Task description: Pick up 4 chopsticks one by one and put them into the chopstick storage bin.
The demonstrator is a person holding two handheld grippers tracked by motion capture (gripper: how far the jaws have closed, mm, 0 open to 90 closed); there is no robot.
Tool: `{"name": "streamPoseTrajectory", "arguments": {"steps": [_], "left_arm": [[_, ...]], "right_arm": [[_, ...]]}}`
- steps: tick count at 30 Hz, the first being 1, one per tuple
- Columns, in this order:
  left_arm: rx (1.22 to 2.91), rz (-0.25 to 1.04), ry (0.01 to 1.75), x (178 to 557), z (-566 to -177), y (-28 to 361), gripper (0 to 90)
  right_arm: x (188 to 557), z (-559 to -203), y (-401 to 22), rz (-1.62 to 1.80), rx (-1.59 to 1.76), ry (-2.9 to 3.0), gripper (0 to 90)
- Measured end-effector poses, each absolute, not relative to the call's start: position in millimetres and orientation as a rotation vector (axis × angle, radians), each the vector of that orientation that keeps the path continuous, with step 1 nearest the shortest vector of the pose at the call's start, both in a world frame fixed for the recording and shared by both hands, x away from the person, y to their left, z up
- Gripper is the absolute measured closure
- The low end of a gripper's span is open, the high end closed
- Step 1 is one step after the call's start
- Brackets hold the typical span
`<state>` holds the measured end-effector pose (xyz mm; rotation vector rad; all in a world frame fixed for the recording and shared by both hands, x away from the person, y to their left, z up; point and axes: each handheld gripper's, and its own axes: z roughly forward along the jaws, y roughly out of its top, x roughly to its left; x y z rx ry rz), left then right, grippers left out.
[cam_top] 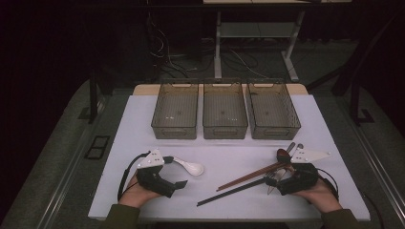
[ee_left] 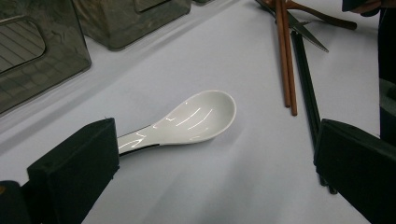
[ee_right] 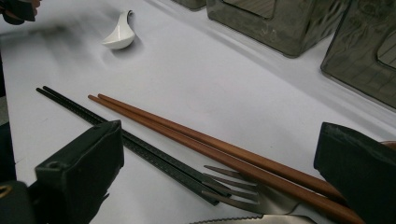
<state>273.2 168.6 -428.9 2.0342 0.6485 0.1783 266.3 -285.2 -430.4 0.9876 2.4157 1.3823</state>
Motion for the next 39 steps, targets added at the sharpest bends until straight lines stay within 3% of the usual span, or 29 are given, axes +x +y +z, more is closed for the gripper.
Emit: {"name": "streamPoseTrajectory", "arguments": {"steps": [9,11,26,39], "left_arm": [[2.024,0.182,0.657,273.3,-428.5,168.3,0.0],[2.024,0.185,0.657,272.8,-428.3,168.4,0.0],[2.020,0.193,0.666,271.3,-427.3,164.2,0.0],[2.026,0.178,0.657,270.0,-429.4,159.2,0.0]], "right_arm": [[268.3,-424.9,-285.0,1.372,0.977,2.456,7.0],[268.3,-422.8,-283.8,1.378,0.970,2.468,15.3],[276.0,-414.4,-256.0,1.383,0.914,2.538,34.4],[282.3,-411.3,-217.9,1.303,0.782,2.680,65.2]]}}
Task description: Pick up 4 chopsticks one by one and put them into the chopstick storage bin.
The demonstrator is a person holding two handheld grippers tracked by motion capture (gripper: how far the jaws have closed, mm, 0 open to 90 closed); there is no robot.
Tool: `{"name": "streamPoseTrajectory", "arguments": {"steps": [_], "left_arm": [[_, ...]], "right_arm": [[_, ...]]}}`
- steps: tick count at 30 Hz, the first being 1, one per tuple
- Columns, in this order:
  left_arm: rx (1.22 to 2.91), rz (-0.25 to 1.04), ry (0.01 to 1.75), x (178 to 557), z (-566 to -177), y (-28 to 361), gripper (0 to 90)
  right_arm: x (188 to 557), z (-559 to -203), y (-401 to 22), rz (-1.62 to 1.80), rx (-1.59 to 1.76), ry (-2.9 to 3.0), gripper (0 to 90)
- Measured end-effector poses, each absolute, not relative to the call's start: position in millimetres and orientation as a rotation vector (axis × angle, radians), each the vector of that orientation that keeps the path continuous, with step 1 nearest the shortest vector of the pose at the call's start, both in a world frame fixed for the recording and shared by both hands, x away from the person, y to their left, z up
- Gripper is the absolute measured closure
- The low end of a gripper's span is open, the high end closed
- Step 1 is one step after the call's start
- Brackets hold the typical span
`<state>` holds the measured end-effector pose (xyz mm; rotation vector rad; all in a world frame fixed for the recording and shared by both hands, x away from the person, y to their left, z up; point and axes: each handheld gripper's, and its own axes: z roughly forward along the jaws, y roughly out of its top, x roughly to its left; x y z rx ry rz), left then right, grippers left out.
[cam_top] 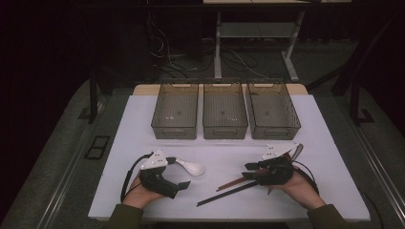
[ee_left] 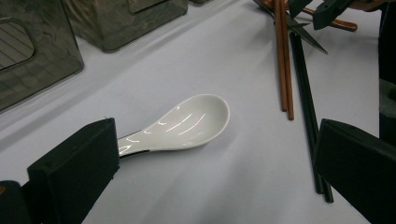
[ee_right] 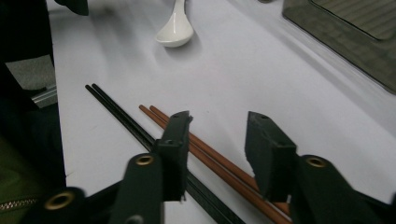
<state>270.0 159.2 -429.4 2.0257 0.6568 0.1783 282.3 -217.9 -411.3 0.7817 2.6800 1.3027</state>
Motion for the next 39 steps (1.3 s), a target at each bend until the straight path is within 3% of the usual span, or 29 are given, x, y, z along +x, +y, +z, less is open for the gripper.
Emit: {"name": "streamPoseTrajectory", "arguments": {"steps": [12,39], "left_arm": [[2.030,0.173,0.651,270.1,-430.3,158.5,0.0],[2.041,0.155,0.648,270.6,-432.3,157.2,0.0]], "right_arm": [[282.3,-418.7,-191.7,1.250,0.699,2.768,88.7],[275.4,-439.8,-155.1,1.144,0.591,2.851,89.3]]}}
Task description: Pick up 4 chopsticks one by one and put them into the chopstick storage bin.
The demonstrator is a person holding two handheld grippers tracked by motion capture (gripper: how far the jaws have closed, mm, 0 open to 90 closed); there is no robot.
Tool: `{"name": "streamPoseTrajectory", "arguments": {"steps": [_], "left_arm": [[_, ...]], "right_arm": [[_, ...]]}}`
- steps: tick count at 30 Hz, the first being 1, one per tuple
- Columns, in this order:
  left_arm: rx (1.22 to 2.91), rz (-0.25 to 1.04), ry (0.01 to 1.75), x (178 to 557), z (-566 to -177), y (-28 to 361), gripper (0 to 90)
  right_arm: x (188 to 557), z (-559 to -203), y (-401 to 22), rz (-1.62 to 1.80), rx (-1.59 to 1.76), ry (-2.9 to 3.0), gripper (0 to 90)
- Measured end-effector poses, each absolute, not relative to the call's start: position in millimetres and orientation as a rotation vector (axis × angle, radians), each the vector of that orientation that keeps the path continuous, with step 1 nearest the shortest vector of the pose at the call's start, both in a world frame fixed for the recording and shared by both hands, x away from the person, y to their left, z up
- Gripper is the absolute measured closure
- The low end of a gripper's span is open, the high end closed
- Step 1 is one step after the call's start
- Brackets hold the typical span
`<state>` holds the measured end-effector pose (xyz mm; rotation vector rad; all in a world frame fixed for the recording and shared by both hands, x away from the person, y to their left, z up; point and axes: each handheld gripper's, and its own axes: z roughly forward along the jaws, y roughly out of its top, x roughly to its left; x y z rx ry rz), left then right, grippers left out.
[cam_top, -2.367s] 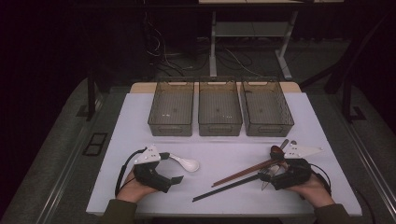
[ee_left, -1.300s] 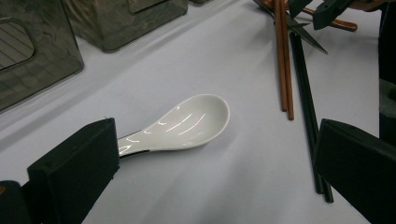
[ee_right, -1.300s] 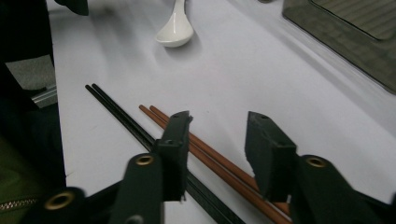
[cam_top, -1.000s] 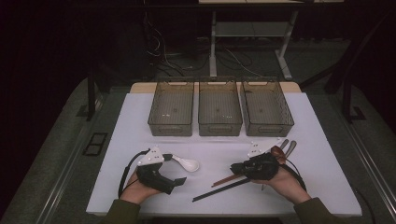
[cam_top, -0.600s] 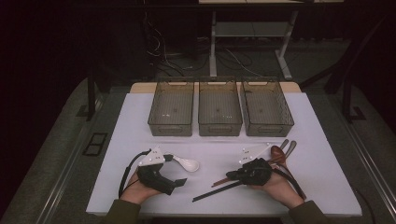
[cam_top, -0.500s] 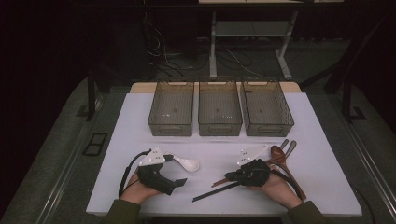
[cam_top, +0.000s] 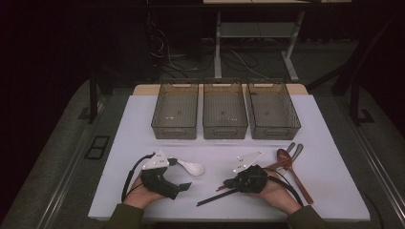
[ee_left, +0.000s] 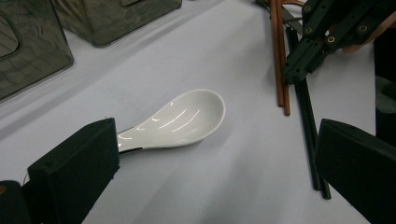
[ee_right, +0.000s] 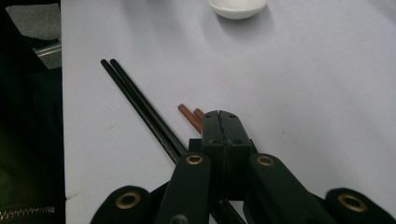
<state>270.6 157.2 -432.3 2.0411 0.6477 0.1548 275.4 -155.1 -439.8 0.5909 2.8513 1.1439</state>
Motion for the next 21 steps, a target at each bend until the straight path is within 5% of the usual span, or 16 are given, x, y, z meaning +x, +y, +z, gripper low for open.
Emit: {"name": "streamPoseTrajectory", "arguments": {"steps": [21], "left_arm": [[2.039,0.155,0.648,270.7,-432.3,157.5,0.0]], "right_arm": [[278.5,-442.0,-143.5,1.088,0.528,2.845,89.3]]}}
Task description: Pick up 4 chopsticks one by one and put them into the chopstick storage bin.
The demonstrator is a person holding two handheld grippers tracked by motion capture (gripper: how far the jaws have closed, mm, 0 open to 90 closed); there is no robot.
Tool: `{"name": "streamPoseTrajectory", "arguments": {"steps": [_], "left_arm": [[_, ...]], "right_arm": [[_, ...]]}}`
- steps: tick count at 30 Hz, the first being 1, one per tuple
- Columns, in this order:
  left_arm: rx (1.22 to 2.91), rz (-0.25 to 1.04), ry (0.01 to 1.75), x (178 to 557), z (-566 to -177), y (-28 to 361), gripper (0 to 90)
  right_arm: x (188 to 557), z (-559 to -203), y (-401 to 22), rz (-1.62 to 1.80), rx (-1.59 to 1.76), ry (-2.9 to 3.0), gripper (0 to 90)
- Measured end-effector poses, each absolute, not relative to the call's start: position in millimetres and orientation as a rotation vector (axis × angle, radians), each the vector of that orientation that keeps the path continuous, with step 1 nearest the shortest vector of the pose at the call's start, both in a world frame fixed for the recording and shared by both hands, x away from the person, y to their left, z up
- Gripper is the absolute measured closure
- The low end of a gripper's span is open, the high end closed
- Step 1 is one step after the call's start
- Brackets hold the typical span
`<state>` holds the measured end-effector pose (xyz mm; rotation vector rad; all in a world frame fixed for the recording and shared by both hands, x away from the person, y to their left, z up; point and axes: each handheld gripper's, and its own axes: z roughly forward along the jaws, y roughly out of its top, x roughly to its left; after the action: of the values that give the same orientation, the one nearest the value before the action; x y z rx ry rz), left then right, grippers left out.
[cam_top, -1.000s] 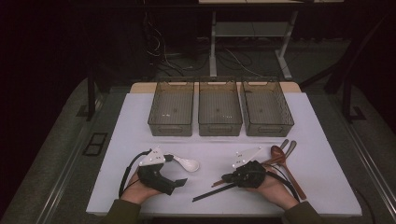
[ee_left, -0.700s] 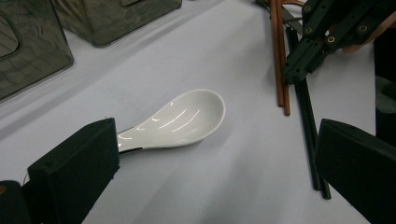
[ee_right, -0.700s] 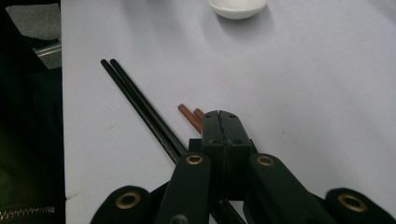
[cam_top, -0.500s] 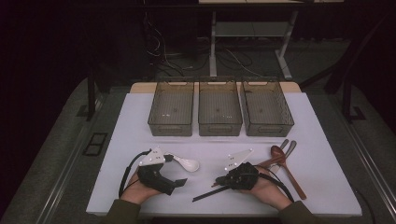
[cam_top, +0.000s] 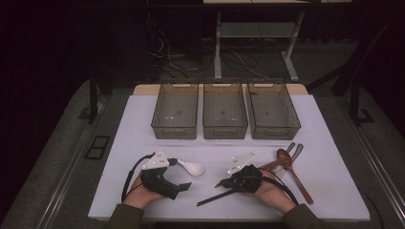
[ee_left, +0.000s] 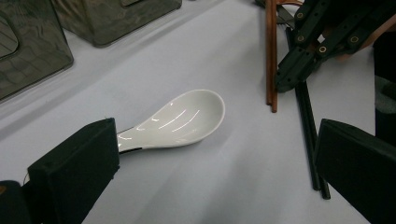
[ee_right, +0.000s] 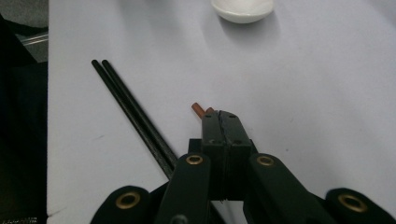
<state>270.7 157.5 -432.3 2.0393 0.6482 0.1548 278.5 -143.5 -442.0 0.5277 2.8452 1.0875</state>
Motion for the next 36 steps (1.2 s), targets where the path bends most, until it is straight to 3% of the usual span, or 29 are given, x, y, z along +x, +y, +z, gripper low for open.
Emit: {"name": "streamPoseTrajectory", "arguments": {"steps": [36], "left_arm": [[2.043,0.151,0.643,270.7,-432.7,157.1,0.0]], "right_arm": [[316.6,-440.7,-127.8,1.033,0.647,2.772,89.3]]}}
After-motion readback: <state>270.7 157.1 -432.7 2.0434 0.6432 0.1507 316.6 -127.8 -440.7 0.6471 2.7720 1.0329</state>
